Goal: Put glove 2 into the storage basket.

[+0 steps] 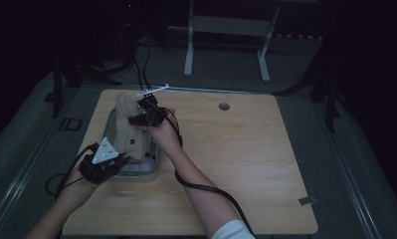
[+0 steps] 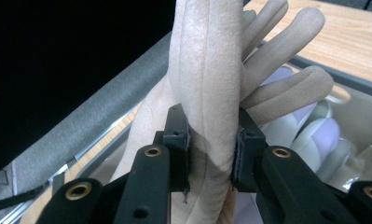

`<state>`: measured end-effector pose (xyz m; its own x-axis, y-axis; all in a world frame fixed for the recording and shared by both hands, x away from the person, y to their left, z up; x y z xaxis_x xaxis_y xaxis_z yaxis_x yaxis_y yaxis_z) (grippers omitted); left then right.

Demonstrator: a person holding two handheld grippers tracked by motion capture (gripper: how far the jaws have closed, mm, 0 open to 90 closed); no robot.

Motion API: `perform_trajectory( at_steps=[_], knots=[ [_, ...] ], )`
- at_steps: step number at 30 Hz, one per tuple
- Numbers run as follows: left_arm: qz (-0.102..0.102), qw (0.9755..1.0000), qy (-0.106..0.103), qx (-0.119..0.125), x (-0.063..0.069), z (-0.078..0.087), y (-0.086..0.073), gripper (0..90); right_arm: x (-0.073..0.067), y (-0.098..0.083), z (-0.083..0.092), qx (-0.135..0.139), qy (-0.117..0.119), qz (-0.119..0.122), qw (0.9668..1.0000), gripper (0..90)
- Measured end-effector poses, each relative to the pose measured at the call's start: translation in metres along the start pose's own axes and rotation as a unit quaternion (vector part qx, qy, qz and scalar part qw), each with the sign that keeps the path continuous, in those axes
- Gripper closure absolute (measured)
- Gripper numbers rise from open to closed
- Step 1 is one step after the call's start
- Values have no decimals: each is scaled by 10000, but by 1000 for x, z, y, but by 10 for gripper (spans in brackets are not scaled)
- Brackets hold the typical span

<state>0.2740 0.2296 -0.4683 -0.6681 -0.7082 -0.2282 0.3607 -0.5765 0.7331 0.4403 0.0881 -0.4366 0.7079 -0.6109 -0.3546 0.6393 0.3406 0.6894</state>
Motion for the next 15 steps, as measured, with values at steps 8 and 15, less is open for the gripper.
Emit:
perform_trajectory(
  at_steps=[8, 15],
  knots=[
    [165, 9992, -134, -348, -4, -22, -11, 816, 17, -12, -29, -342, -149, -183, 9991, 717],
    [342, 9982, -309, -380, -3, -30, -14, 780, 31, -23, -39, -515, -163, -369, 9979, 698]
  ],
)
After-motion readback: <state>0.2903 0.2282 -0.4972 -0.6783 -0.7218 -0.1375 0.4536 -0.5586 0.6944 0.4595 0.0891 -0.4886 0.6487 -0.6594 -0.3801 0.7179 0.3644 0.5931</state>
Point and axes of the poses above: each handheld gripper's, and its own axes: z roughly backward along the jaws, y roughly out of its top, x roughly to its right, the point moved 1 cm from there along -z, roughly forward along the jaws, and after that the axes turned 4 degrees about -z, right-handed, at the moved point
